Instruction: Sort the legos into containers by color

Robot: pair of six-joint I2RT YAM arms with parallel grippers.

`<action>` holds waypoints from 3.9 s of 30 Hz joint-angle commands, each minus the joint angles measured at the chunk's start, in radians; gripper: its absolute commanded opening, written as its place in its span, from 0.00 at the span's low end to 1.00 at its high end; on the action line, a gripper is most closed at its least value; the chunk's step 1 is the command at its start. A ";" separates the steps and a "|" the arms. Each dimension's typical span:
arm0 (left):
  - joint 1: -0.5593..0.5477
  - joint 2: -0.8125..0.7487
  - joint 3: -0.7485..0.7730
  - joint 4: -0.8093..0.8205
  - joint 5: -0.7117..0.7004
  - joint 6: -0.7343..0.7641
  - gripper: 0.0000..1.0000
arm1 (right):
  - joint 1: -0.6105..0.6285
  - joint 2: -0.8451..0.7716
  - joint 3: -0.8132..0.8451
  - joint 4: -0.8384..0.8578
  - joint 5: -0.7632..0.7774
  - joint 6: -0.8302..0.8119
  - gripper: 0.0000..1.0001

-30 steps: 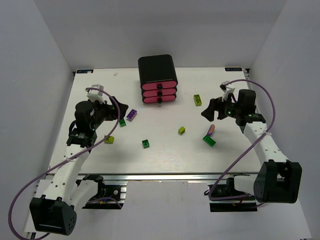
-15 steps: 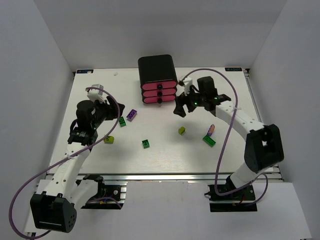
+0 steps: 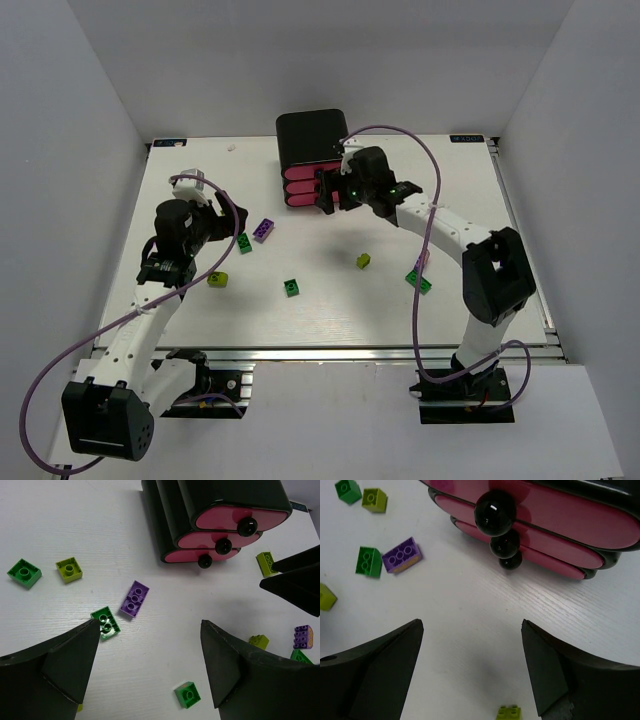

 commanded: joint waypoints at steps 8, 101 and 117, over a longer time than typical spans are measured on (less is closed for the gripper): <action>0.005 -0.017 0.022 -0.003 -0.011 0.005 0.91 | 0.040 0.064 0.131 0.150 0.269 0.185 0.75; -0.006 0.492 0.157 -0.254 -0.110 -0.065 0.81 | -0.056 -0.559 -0.398 -0.091 -0.450 -0.366 0.89; -0.006 0.704 0.270 -0.264 -0.156 -0.065 0.73 | -0.130 -0.577 -0.428 -0.079 -0.533 -0.364 0.89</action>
